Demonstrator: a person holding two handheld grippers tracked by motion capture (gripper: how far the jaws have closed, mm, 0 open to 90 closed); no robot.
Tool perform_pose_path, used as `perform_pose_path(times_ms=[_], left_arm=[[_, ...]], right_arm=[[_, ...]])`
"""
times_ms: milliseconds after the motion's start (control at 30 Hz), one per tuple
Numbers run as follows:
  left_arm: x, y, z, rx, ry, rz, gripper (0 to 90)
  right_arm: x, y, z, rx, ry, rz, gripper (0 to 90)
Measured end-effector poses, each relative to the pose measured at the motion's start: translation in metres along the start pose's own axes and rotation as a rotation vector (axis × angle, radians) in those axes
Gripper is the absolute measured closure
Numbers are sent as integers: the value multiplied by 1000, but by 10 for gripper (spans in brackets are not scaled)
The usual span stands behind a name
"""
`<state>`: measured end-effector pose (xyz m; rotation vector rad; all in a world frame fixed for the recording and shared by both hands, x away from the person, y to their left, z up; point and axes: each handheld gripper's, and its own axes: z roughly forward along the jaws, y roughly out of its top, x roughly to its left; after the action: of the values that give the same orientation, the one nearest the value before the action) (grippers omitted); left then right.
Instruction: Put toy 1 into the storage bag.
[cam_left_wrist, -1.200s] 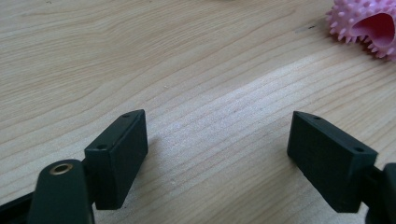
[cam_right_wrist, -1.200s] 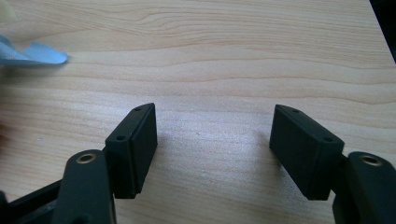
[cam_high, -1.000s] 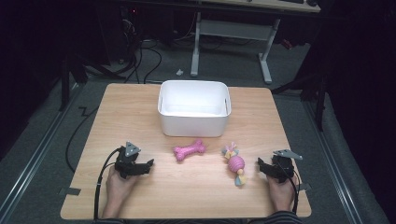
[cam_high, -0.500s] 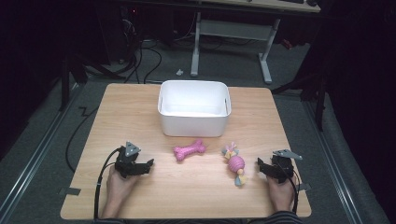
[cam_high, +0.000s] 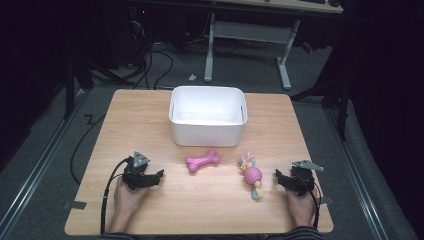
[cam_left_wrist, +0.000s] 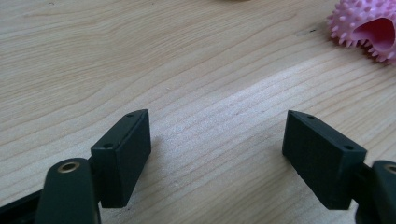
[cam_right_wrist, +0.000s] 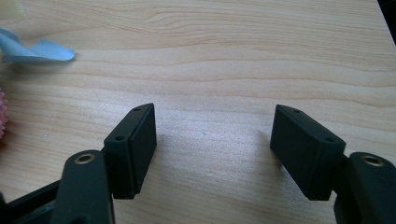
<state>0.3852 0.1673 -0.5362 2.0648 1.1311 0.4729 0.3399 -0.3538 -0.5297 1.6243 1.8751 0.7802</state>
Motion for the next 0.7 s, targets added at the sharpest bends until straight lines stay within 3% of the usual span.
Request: perform_pose_path(times_ms=[333, 433, 700], left_arm=[[2, 4, -8, -36, -21, -11, 243], [3, 8, -13, -57, -50, -25, 244], [-4, 17, -26, -69, -84, -5, 242]], right_arm=[[1, 0, 0, 1, 2, -3, 316], [1, 0, 0, -2, 3, -2, 315], [1, 0, 0, 3, 7, -1, 305]])
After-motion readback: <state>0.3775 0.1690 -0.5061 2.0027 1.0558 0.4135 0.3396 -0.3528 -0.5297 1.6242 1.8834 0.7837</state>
